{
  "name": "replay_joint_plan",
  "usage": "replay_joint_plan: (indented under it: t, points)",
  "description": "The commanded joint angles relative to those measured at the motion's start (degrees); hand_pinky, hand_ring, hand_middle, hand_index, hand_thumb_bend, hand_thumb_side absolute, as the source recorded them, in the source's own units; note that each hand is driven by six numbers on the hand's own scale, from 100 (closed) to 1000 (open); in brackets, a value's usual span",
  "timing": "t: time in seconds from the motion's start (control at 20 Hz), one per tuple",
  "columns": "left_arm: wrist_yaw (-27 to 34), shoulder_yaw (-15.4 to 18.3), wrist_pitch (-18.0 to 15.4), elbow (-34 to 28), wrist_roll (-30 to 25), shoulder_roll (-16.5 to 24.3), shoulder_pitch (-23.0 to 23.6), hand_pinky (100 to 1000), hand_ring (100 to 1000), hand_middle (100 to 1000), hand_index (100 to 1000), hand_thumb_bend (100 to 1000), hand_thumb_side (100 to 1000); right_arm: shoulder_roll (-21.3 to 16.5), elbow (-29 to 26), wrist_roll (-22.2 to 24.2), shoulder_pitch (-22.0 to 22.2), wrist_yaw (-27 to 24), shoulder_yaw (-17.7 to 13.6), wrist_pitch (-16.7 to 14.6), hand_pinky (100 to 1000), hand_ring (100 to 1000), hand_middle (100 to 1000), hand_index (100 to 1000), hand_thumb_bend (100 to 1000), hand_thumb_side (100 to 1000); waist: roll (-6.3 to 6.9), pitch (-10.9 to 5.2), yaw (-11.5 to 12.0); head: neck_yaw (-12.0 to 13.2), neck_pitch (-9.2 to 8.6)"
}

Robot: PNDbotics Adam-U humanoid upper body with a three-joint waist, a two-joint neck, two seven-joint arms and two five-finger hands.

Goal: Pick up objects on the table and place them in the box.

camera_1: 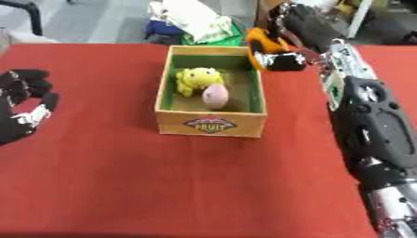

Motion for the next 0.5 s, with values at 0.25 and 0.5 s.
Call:
replay_joint_plan:
  t: [0.25,0.5]
  points:
    - [0.8,0.23,0.05,-0.82,-0.49,0.17,-1.33,689,594,580,766,330,297,3.45,0.06,2.65,-0.85,3.01,0.91,-2.83,575,574,459,408,100,541,0.25,-0.36,1.2,-0.54,-0.75]
    - [0.46,0.27,0.23,-0.27,-0.64,-0.37,-1.09,689,594,581,767,332,306,3.61,0.52,5.82,0.35,6.98,1.59,-4.88,715,749,866,927,272,676,0.01,-0.21,1.19,-0.35,-0.73]
